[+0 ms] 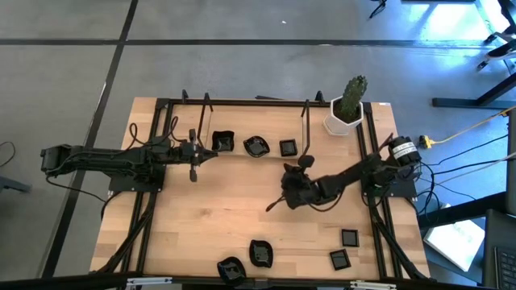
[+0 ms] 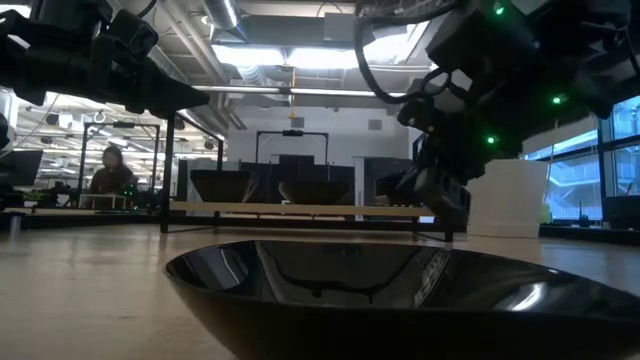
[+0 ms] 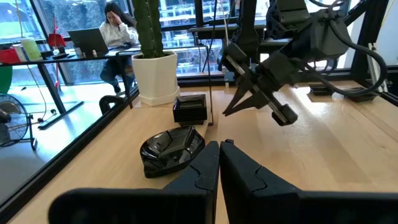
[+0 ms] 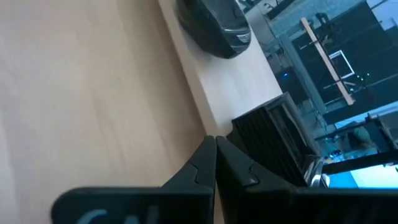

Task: Pick & Place Mini shaped plates
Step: Adjust the black square plate on the shelf

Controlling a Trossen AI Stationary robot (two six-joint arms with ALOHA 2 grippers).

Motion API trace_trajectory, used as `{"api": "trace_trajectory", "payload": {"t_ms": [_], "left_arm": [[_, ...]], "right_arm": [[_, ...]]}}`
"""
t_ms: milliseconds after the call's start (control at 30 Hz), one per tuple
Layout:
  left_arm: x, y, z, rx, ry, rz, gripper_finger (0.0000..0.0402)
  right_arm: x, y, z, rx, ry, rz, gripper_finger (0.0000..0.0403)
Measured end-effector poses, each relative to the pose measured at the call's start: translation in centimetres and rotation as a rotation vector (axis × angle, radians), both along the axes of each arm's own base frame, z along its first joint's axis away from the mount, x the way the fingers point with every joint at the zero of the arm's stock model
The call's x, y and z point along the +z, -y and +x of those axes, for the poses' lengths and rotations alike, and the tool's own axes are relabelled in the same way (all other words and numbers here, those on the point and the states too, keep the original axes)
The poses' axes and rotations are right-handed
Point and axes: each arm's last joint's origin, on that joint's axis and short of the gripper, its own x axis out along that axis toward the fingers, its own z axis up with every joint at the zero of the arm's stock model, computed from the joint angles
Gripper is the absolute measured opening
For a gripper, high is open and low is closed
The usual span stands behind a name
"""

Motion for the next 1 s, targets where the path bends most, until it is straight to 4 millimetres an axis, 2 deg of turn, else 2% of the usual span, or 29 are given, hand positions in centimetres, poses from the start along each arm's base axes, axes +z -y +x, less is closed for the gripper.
{"api": "trace_trajectory", "payload": {"t_ms": [200,567,1000], "left_arm": [[0.0,0.0,0.0,0.000,0.000,0.000,0.0006],[0.0,0.0,0.0,0.000,-0.001,0.000,0.0010],[0.0,0.0,0.0,0.000,-0.001,0.000,0.0011]], "right_arm": [[0.4,0.4,0.5,-0.012,0.049,-0.002,0.0005],[0.5,2.3,1.0,-0.077,0.068,0.004,0.0005],[0.5,3.3,1.3,-0.083,0.076,0.037,0.0005]]}}
